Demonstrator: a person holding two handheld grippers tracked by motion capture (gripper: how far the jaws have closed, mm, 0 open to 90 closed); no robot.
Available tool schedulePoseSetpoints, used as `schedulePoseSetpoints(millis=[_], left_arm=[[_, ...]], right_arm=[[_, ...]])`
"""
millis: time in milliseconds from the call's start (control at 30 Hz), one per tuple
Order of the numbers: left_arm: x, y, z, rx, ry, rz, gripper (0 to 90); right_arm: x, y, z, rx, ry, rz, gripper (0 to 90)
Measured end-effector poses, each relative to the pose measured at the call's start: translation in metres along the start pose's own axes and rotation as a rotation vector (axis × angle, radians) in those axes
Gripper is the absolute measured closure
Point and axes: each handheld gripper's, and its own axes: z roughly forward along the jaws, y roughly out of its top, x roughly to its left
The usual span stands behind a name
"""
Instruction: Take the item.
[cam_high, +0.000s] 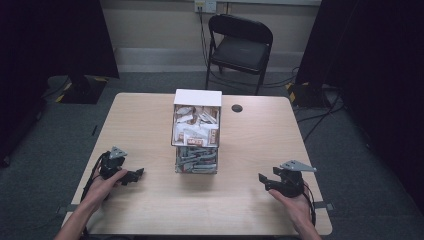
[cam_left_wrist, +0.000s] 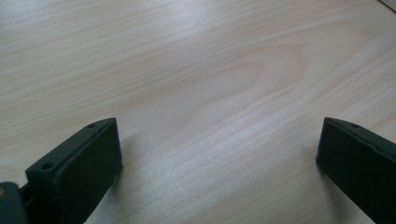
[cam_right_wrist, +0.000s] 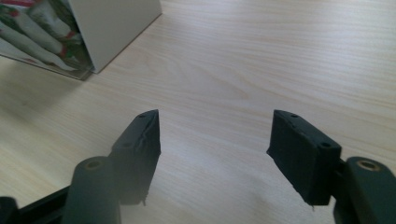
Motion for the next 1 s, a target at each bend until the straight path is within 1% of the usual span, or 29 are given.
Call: schedulePoseSetpoints(millis=[67,133,200,267,433,467,500,533,567,800,900,933,1000], left_arm=[[0.000,0.000,0.000,0.000,0.000,0.000,0.0],[0.000,0.000,0.000,0.000,0.000,0.000,0.0],[0.000,0.000,0.000,0.000,0.000,0.000,0.0],[0.000,0.000,0.000,0.000,0.000,0.000,0.0],[0.000,0.000,0.000,0.000,0.000,0.000,0.0],[0.000,0.000,0.000,0.000,0.000,0.000,0.0],[0.000,0.000,0.000,0.000,0.000,0.000,0.0],[0.000,0.000,0.000,0.000,0.000,0.000,0.0],[0.000,0.000,0.000,0.000,0.000,0.000,0.0],[0.000,0.000,0.000,0.000,0.000,0.000,0.0],[0.000,0.000,0.000,0.000,0.000,0.000,0.0],[0.000,0.000,0.000,0.000,0.000,0.000,0.0],[0.000,0.000,0.000,0.000,0.001,0.000,0.0]], right_arm=[[0.001,0.001,-0.001,-0.005,0.005,-0.004,35.3],[0.006,0.005,-0.003,-0.005,0.024,-0.010,37.6],[0.009,0.007,-0.005,-0.011,0.041,-0.006,39.4],[0.012,0.010,-0.007,-0.022,0.057,-0.016,40.0],[0.018,0.014,-0.009,-0.030,0.092,-0.032,43.7],[0.018,0.014,-0.009,-0.030,0.092,-0.032,43.7],[0.020,0.015,-0.010,-0.032,0.104,-0.035,45.0],[0.020,0.015,-0.010,-0.032,0.104,-0.035,45.0],[0.022,0.016,-0.011,-0.035,0.119,-0.039,46.5],[0.034,0.023,-0.009,-0.031,0.174,-0.054,49.5],[0.038,0.025,-0.008,-0.032,0.186,-0.065,50.0],[0.042,0.028,-0.006,-0.030,0.199,-0.068,50.2],[0.045,0.030,-0.005,-0.032,0.211,-0.077,50.6]])
